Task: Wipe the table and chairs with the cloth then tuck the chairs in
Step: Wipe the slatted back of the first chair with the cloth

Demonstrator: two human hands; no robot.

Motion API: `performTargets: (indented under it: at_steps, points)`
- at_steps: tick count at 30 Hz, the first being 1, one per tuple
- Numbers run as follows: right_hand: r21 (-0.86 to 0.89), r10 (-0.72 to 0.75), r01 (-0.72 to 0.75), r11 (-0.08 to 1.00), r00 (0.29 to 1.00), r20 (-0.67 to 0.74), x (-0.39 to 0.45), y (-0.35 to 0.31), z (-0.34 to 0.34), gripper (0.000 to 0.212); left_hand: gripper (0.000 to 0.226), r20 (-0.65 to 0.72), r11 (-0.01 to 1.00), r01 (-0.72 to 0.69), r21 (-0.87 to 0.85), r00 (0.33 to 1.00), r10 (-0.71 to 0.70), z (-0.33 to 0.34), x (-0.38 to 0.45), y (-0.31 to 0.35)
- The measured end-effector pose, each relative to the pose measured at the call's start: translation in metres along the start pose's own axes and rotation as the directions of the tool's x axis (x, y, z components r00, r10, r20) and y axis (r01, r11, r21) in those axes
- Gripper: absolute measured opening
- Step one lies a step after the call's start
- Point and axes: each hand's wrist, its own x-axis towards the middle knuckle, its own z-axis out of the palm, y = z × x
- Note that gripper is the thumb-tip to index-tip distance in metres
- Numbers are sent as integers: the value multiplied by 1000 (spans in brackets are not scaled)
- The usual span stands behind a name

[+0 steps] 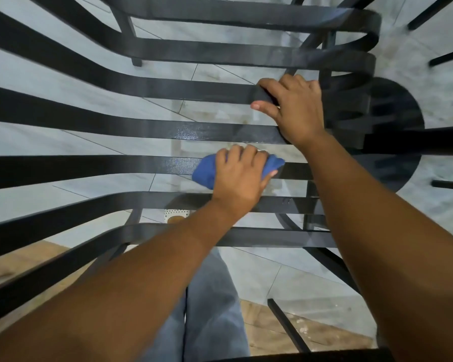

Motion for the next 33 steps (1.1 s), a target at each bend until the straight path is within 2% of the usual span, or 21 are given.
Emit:
performTargets:
  at_steps: [4,7,9,11,13,15,17,18,20,22,24,26,28,30,33]
  points:
    - [30,16,-16,999,1000,11,-3,-2,-4,61,43,28,984,-79,-158,996,84,-6,-12,-19]
    - [114,85,-82,990,996,-18,-12,-12,-6,46,53,19,982,-13,-186,1000,17,-11,-30,-66]
    - [199,167,-147,969,982,-87,-26,-26,-7,41,59,89,974,-6,-228,996,27,-25,-37,-86]
    - [288,246,-192,938,955,-165,-44,-46,-8,39,58,113,959,28,-282,994,5,-41,-40,-87]
    - [368,272,-182,912,939,-209,-63,-68,-10,39,61,211,925,151,-348,974,-80,-47,-48,-77]
    - [422,226,-125,898,954,-197,-80,-90,-10,42,69,248,860,184,-475,966,-70,-50,-58,-69]
    - [449,114,-34,893,982,-152,-95,-114,-7,45,67,174,741,178,-647,981,-84,-56,-63,-75]
    - [444,45,10,896,993,-113,-98,-125,-3,47,61,109,734,176,-655,984,-139,-57,-62,-85]
    - [393,-72,68,917,997,-4,-96,-147,9,54,49,-43,834,187,-518,969,-244,-57,-55,-109]
    - [286,-110,82,955,991,82,-88,-168,23,66,40,-112,921,213,-327,959,-261,-57,-46,-127]
    - [107,-114,101,989,986,124,-84,-181,36,66,41,-53,956,182,-231,978,-199,-54,-34,-137]
    - [-32,-116,122,992,984,135,-86,-184,44,57,43,17,974,97,-203,995,-95,-48,-21,-142]
    - [-23,-167,169,985,984,57,-90,-173,45,45,44,37,979,7,-205,999,1,-43,-14,-144]
    - [63,-241,243,968,970,-40,-94,-155,38,45,42,30,974,-14,-227,999,21,-39,-16,-143]
    - [257,-294,291,921,955,-28,-114,-125,20,44,39,-22,971,-17,-240,1000,12,-33,-26,-137]
